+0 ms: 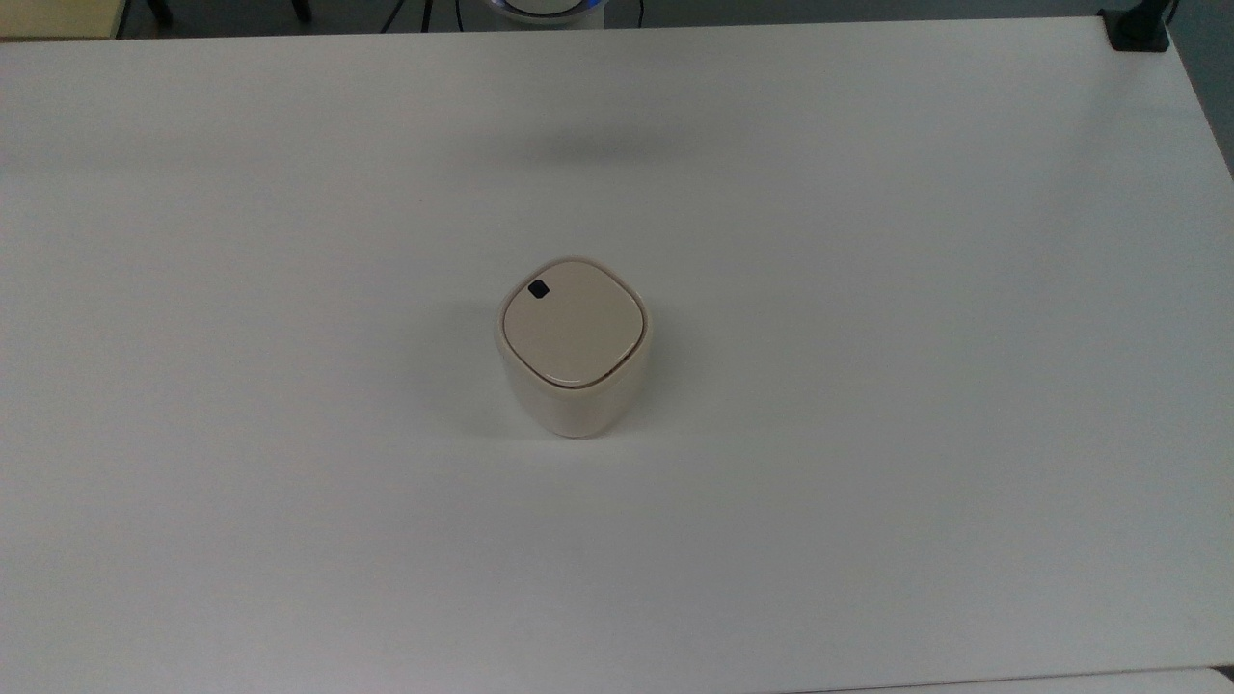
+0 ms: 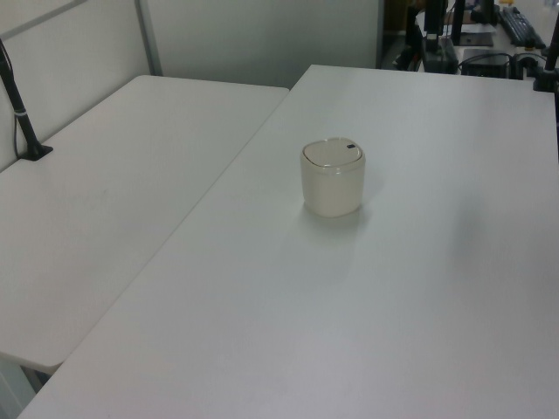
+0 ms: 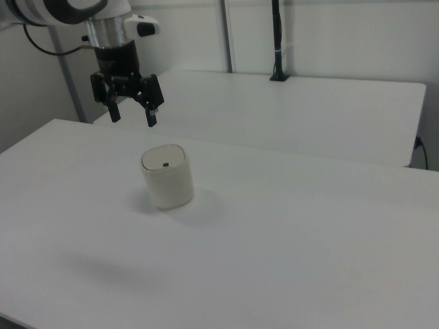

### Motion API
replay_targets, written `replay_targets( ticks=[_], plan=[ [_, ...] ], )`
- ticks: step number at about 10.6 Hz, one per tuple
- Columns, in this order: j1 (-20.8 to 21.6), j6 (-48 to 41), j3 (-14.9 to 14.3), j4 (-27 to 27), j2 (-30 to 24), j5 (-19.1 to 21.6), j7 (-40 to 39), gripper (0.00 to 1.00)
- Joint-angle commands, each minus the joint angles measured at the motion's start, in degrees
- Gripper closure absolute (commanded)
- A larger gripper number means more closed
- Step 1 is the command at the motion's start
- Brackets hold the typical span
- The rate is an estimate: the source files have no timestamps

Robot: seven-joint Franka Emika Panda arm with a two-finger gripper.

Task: Open the trash bin
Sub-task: 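Move the gripper from rest toward the cream trash bin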

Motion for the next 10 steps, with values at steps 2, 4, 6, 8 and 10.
replay_targets(
  ticks=[2,4,6,8,10],
  plan=[
    [0.1,-0.3,-0.3,-1.3,-1.1,-1.2,-1.9,0.00],
    [0.1,-0.2,-0.2,-1.3,-1.0,-1.2,-1.8,0.00],
    [0.1,-0.1,-0.2,-1.3,-1.0,-1.2,-1.8,0.00],
    [0.2,0.3,-0.2,-1.4,-0.9,-1.2,-2.1,0.25],
    [0.4,0.4,-0.2,-1.5,-0.9,-1.1,-2.1,0.70]
  ],
)
